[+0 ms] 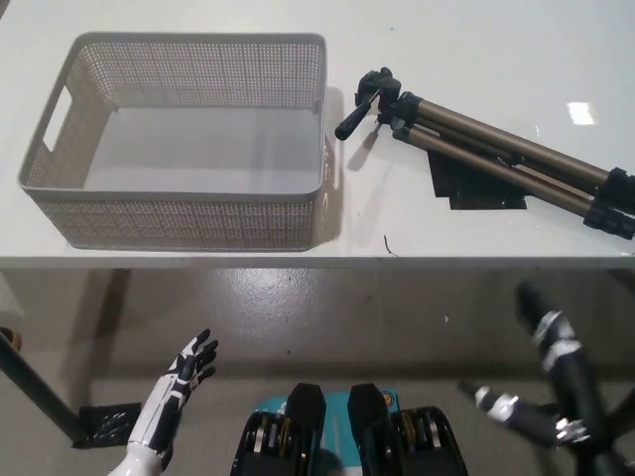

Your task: The robot uses its right hand to pick the tripod on the desk and places it into a rectangular container on the left.

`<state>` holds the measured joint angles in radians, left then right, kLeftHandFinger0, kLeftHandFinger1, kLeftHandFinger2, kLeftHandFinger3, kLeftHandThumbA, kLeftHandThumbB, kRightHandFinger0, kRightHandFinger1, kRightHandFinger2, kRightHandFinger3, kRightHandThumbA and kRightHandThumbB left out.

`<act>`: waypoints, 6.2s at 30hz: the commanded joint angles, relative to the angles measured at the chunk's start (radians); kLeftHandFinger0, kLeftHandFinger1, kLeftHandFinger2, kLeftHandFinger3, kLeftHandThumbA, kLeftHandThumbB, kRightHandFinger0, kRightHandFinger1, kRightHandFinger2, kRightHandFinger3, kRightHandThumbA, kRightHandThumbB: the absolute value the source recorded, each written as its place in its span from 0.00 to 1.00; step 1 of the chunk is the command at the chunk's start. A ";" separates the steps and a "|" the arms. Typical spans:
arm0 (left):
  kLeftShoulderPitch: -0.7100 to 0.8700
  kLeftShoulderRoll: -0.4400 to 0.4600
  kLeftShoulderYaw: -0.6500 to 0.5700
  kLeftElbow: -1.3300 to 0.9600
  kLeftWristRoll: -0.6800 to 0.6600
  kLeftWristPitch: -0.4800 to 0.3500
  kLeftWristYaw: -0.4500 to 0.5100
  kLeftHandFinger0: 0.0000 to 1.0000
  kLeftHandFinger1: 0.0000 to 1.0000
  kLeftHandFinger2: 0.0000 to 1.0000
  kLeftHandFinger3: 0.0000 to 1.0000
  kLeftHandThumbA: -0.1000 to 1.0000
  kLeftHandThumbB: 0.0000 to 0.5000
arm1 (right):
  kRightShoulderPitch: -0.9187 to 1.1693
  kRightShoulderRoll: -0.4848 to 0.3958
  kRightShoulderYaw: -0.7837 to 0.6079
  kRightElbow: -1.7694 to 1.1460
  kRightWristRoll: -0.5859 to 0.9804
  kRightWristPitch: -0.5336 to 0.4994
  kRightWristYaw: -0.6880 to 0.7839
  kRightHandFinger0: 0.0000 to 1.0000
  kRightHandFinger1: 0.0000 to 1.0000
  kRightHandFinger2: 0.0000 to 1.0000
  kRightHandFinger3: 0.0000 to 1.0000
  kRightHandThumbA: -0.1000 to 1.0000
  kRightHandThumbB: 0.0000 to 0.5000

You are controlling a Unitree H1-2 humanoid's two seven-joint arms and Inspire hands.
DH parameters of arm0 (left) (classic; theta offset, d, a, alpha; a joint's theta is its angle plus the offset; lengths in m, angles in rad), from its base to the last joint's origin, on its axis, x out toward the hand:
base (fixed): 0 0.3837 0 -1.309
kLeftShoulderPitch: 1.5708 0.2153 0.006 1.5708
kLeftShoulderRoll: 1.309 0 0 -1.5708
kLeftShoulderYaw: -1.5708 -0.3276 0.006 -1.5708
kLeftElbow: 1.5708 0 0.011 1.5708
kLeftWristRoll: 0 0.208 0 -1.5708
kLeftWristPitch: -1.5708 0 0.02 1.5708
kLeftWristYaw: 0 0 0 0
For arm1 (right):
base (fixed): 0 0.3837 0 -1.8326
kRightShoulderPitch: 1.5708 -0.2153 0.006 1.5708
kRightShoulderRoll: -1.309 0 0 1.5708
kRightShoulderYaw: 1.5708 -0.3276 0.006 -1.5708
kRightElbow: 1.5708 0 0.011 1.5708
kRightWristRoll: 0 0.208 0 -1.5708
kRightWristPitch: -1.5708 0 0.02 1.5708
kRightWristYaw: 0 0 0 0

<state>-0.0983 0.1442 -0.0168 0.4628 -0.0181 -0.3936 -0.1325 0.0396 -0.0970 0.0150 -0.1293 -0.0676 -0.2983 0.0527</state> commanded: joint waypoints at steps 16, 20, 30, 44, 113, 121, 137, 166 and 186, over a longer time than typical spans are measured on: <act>-0.041 0.018 0.004 0.001 -0.028 -0.052 -0.041 1.00 1.00 1.00 1.00 1.00 1.00 | -0.775 -0.335 -0.015 0.002 -0.203 0.520 0.150 1.00 1.00 1.00 1.00 1.00 0.95; -0.037 0.018 0.003 0.004 -0.027 -0.054 -0.042 1.00 1.00 1.00 1.00 1.00 1.00 | -0.941 -0.321 0.073 0.243 -0.255 0.553 0.168 1.00 1.00 1.00 1.00 1.00 1.00; -0.029 0.012 0.004 0.004 -0.043 -0.049 -0.054 1.00 1.00 1.00 1.00 1.00 1.00 | -1.230 -0.249 0.226 0.871 -0.312 0.498 0.114 1.00 1.00 1.00 1.00 1.00 0.94; -0.015 0.005 -0.001 -0.001 -0.035 -0.066 -0.051 1.00 1.00 1.00 1.00 1.00 1.00 | -1.365 -0.145 0.481 1.440 -0.422 0.371 -0.004 1.00 1.00 1.00 1.00 1.00 1.00; 0.034 0.010 0.005 0.006 -0.015 -0.075 -0.057 1.00 1.00 1.00 1.00 1.00 1.00 | -1.255 -0.228 0.108 0.992 -0.303 0.262 -0.088 0.05 0.59 0.96 1.00 0.00 0.24; 0.037 0.013 0.002 0.017 0.006 -0.076 -0.048 1.00 1.00 1.00 1.00 1.00 1.00 | -1.350 -0.184 0.151 0.996 -0.342 0.260 -0.060 0.00 0.54 0.88 1.00 0.00 0.24; 0.046 0.009 -0.012 0.003 -0.004 -0.076 -0.076 1.00 1.00 1.00 1.00 1.00 1.00 | -1.515 0.083 0.463 1.151 -0.516 0.219 -0.084 0.00 0.36 0.77 0.81 0.00 0.42; 0.058 0.013 -0.050 0.005 0.008 -0.076 -0.081 1.00 1.00 1.00 1.00 1.00 1.00 | -1.504 0.141 0.649 1.238 -0.641 0.458 0.102 1.00 1.00 1.00 1.00 0.79 0.94; 0.039 0.002 -0.051 0.016 0.033 -0.076 -0.062 1.00 1.00 1.00 1.00 1.00 1.00 | -1.549 0.003 0.226 0.905 -0.289 0.334 0.149 1.00 1.00 1.00 1.00 1.00 0.95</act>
<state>-0.0445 0.1450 -0.0627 0.4931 0.0002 -0.4317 -0.2079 -1.3934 -0.0168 0.4589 0.9729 -0.6032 0.1252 0.1824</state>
